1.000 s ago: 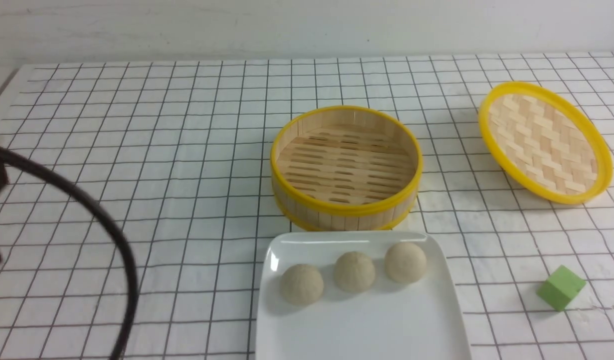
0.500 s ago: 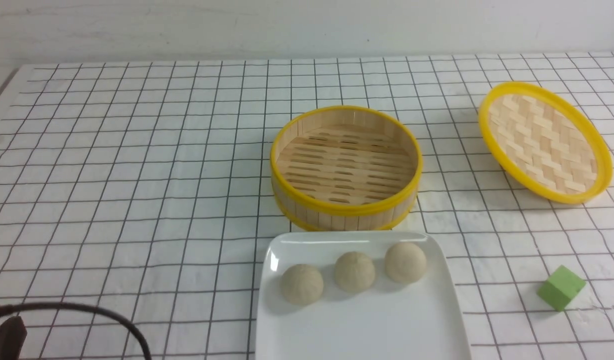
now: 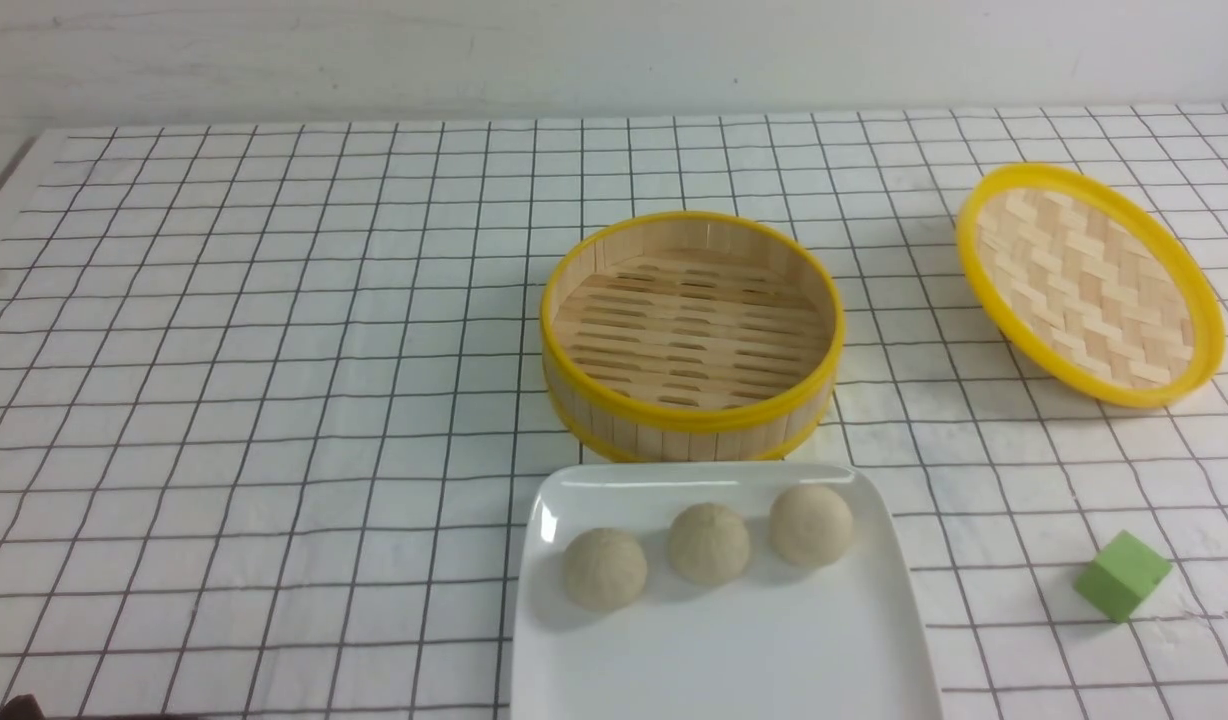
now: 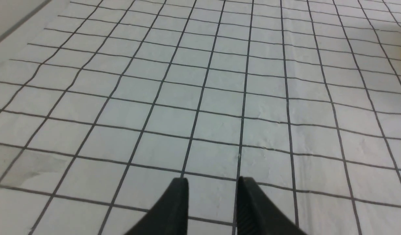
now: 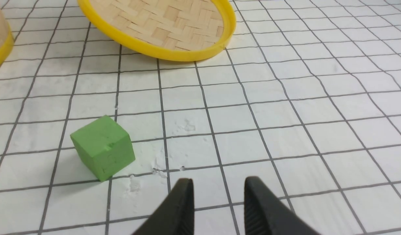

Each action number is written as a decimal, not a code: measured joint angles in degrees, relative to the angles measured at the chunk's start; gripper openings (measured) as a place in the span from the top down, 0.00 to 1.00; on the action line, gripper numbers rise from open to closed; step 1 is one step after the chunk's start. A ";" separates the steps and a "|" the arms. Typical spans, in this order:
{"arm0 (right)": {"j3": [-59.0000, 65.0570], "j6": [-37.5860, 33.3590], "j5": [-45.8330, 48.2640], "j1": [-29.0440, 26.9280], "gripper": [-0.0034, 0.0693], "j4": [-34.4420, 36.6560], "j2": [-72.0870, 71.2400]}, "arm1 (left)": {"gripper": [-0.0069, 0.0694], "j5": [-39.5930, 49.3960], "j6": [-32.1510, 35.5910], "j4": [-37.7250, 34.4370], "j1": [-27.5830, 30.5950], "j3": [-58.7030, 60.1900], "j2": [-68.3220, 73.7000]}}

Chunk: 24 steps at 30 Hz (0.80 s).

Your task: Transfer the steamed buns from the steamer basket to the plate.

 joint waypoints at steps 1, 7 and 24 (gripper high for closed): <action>0.00 0.00 0.00 0.00 0.62 0.00 0.00 | 0.59 0.87 0.00 0.12 0.00 0.00 -0.73; 0.00 0.00 0.00 0.00 0.62 0.00 0.00 | 0.59 3.97 1.48 0.46 0.00 0.00 -3.10; 0.00 0.00 0.00 0.00 0.62 0.00 0.00 | 0.59 1.96 1.53 -0.47 0.00 0.57 -3.14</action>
